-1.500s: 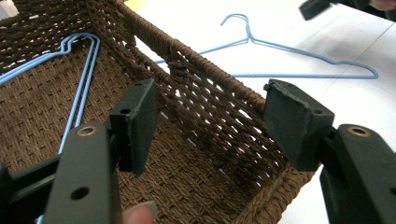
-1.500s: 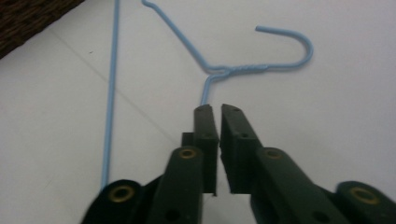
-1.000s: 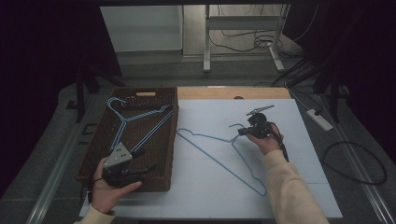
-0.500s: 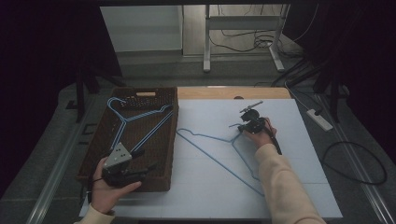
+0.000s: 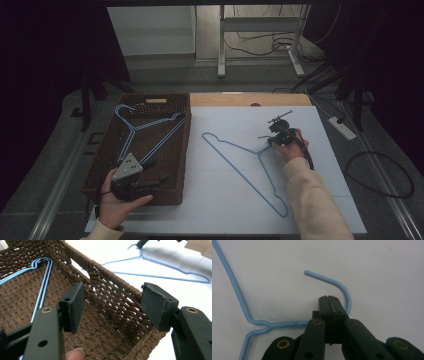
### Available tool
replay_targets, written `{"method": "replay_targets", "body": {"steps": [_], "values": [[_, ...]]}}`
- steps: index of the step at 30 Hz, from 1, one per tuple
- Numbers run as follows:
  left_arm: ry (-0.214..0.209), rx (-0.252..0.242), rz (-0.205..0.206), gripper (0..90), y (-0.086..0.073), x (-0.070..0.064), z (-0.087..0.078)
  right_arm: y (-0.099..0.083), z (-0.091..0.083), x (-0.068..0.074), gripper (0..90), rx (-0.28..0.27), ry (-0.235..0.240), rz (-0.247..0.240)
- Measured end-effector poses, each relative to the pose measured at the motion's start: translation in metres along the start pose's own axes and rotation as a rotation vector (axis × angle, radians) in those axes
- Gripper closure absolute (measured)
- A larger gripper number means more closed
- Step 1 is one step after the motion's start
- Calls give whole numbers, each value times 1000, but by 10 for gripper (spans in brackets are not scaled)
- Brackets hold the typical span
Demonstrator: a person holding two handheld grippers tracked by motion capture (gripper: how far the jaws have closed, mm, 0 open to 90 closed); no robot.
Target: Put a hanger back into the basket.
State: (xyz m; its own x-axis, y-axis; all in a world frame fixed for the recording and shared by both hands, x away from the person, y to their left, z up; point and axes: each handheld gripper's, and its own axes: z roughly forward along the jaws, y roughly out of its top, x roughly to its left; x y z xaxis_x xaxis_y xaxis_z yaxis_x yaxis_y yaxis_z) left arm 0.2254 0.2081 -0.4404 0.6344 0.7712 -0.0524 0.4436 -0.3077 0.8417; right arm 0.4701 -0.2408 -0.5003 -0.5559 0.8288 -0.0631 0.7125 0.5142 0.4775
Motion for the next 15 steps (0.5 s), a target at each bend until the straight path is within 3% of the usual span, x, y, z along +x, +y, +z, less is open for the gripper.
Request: {"method": "replay_targets", "body": {"steps": [5, 9, 15], "values": [[-3, 3, 2, 368, 0, -1, 1, -21, -13, -8, 899, 16, -16, 49], [-5, 3, 3, 368, 1, -2, 1, -40, -25, -9, 899, 33, 0, 80], [-5, 2, 4, 369, 2, -3, 2, -62, -39, -1, 899, 55, 13, 76]]}}
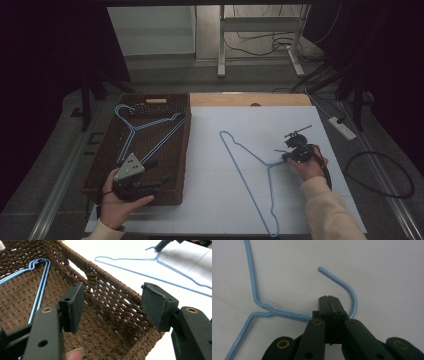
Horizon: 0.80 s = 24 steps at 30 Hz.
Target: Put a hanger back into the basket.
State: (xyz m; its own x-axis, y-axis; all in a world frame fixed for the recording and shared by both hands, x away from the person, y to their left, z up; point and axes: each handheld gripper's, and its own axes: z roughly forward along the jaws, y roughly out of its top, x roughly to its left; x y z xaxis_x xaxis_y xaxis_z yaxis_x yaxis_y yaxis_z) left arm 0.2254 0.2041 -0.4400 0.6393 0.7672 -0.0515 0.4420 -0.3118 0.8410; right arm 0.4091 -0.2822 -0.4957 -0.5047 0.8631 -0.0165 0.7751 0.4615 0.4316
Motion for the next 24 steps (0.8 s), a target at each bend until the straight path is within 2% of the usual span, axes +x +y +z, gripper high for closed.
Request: {"method": "replay_targets", "body": {"steps": [8, 18, 24], "values": [[0, 1, 0, 369, 0, 0, 0, -30, -14, 13, 900, 2, 29, 0], [0, -3, 4, 369, 1, 0, 0, -62, -30, 47, 899, 27, 91, -57], [-2, -2, 6, 369, 2, -1, 0, -70, -33, 61, 899, 39, 128, -84]]}}
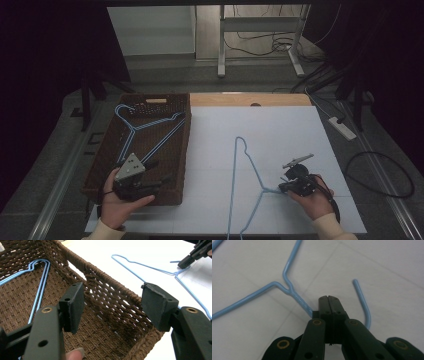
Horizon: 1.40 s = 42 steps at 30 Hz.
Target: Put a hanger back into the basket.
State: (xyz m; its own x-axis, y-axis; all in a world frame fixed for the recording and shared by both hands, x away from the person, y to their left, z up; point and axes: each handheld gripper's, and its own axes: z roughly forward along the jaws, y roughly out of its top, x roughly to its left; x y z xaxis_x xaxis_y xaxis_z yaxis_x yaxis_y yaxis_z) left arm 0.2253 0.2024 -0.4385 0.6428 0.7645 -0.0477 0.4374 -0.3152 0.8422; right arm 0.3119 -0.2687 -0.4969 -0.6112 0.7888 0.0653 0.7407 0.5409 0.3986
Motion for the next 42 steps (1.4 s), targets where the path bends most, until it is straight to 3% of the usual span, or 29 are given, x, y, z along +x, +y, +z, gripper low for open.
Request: {"method": "replay_targets", "body": {"steps": [14, 17, 25, 29, 34, 38, 42], "values": [[1, 1, 1, 370, 0, 1, 0, 0, 4, 38, 900, 35, 82, -87], [1, 1, 2, 370, 0, 1, 0, 5, 5, 38, 899, 31, 88, -94], [-1, 1, 3, 371, 0, 0, 1, 54, 17, 25, 899, -67, 75, -101], [-1, 2, 1, 371, 0, 1, 1, 77, 29, 28, 899, -98, 78, -140], [-1, 0, 4, 372, 0, 0, 0, 95, 46, 31, 899, -89, 44, -172], [0, -2, 7, 371, 0, 0, 0, 104, 55, 27, 899, -85, 3, -165], [0, 1, 7, 372, 0, 0, 0, 109, 59, 23, 899, -108, 0, -149]]}}
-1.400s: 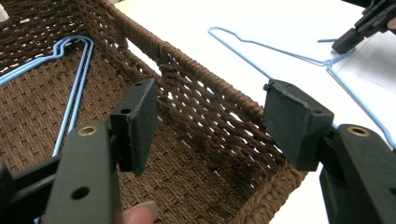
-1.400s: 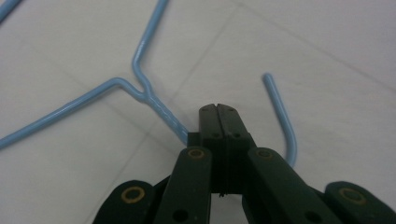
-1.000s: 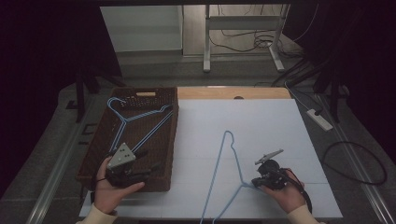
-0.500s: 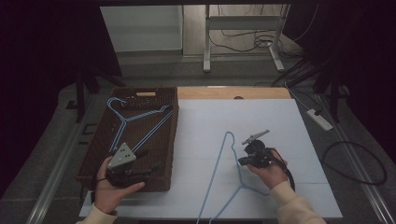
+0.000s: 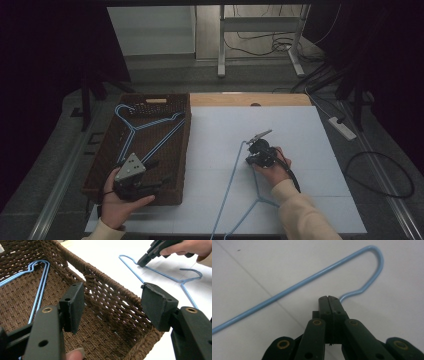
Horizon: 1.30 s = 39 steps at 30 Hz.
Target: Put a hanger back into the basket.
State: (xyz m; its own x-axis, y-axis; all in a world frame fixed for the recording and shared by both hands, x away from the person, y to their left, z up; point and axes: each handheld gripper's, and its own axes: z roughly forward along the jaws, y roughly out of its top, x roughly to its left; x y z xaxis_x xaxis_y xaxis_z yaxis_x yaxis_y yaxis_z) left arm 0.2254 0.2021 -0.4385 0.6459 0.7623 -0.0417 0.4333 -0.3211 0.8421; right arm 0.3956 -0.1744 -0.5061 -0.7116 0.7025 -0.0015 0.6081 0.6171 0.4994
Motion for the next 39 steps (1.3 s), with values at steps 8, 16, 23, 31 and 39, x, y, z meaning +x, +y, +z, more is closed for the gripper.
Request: {"method": "replay_targets", "body": {"steps": [8, 16, 23, 31, 39], "values": [[1, -1, 2, 371, 0, -1, -1, 9, 4, -10, 900, 23, -74, -1], [1, 1, 3, 372, 0, 0, 0, 0, -2, -41, 900, -2, -125, 127], [2, -3, 8, 372, 1, -2, 0, -8, -19, -36, 899, -60, -60, 114], [2, -4, 1, 371, 0, -1, 1, -44, -69, -15, 898, -169, 29, 43], [4, -9, 1, 370, 0, -1, 1, -80, -86, -12, 898, -207, 74, 35]]}}
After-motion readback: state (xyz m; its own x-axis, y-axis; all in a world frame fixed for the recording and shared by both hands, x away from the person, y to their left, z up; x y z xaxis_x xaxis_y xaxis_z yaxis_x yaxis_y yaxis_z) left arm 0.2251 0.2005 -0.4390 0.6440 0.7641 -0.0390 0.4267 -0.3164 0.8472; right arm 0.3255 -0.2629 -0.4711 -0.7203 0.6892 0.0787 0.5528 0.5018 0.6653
